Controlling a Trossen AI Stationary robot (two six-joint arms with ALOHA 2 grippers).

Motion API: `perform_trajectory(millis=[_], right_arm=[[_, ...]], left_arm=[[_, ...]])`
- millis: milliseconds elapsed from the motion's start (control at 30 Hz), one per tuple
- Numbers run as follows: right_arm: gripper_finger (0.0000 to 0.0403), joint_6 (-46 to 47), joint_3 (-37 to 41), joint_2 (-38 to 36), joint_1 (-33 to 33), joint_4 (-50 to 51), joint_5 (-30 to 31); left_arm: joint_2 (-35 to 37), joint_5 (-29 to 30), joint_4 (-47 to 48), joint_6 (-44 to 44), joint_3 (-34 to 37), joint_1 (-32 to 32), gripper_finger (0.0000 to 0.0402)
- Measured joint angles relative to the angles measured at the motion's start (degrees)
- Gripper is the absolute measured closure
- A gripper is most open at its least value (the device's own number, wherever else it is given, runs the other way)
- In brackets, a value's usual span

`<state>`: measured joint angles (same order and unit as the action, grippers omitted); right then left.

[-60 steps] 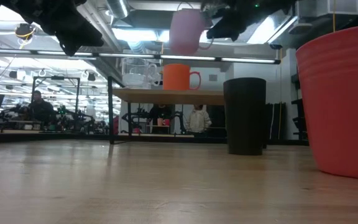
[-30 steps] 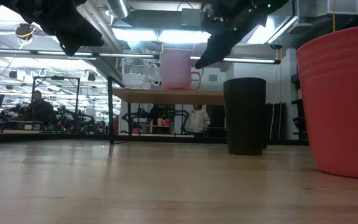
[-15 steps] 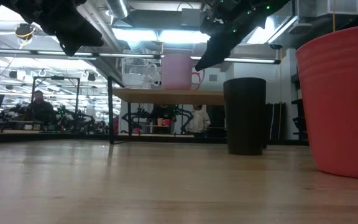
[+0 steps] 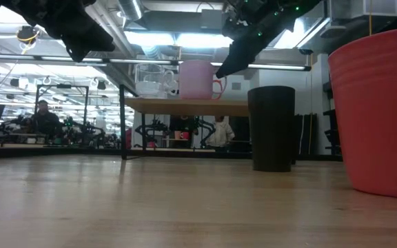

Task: Stack small to large cups/mugs on shelf
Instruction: Put the pink mug on top of the shelf, then put the black mug on top of the shelf

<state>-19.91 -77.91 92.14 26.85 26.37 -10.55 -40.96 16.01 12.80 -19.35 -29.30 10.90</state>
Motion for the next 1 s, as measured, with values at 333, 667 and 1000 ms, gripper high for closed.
perform_trajectory(millis=[333, 667, 1000], right_arm=[[0.0208, -0.11, -1.07, -0.07, 0.00, -0.20, 0.01], [0.0160, 0.07, -14.57, -0.30, 0.00, 14.15, 0.42], [0.0159, 1.96, -26.32, -3.13, -0.17, 32.00, 0.44]], left_arm=[[-0.01, -0.02, 0.00, 0.00, -0.01, 0.00, 0.0312], [-0.01, -0.02, 0.00, -0.02, -0.01, 0.00, 0.0312], [-0.01, -0.02, -0.02, -0.02, 0.00, 0.01, 0.0312]])
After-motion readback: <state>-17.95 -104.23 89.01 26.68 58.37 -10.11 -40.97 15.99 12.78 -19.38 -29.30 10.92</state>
